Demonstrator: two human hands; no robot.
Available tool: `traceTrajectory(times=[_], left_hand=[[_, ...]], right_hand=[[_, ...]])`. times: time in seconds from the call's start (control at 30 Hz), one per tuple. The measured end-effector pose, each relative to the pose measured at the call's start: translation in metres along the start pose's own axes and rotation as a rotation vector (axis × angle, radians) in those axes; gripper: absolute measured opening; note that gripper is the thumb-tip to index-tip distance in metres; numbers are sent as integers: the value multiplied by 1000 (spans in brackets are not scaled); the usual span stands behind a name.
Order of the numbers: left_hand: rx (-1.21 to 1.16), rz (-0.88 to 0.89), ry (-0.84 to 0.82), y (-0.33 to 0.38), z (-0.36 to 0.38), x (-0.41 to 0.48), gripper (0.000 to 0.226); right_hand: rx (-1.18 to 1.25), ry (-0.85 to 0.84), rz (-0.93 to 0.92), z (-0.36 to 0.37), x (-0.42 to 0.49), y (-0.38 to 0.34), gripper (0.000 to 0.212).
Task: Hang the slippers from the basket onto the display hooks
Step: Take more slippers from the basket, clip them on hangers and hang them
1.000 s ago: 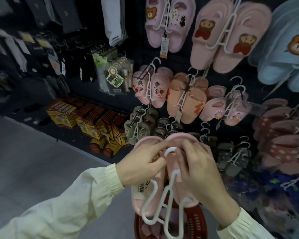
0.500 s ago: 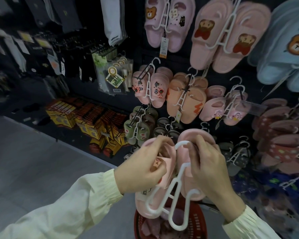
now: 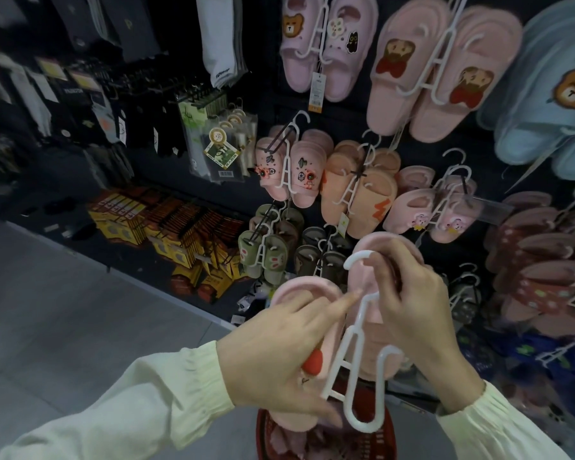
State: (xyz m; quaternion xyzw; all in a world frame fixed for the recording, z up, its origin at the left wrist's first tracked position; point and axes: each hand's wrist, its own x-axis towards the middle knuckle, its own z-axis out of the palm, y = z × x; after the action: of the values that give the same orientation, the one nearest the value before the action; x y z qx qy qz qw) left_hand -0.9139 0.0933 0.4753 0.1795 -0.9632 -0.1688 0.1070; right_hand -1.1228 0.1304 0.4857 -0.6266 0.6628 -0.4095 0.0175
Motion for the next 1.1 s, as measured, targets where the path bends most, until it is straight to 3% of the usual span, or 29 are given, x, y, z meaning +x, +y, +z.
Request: traceTrajectory(times=[0.13,0.3,0.6,0.87,1.1], left_hand=[[267,63,-34,1,6,-1,141],[358,77,22,-1,12,-3,129],[337,24,37,-6,8,-2,118],[361,-28,119,-15,1,4,121],[188,-76,186,-22,-7,14,117]], right_hand=[[39,26,32,-2,7,-2,18],[51,41,68,-5,9,-5,17],[123,-8,165,-7,1,-7,24],[23,14,111,-5,-7,-10,17],[11,-56,41,-5,-19,-16,18]])
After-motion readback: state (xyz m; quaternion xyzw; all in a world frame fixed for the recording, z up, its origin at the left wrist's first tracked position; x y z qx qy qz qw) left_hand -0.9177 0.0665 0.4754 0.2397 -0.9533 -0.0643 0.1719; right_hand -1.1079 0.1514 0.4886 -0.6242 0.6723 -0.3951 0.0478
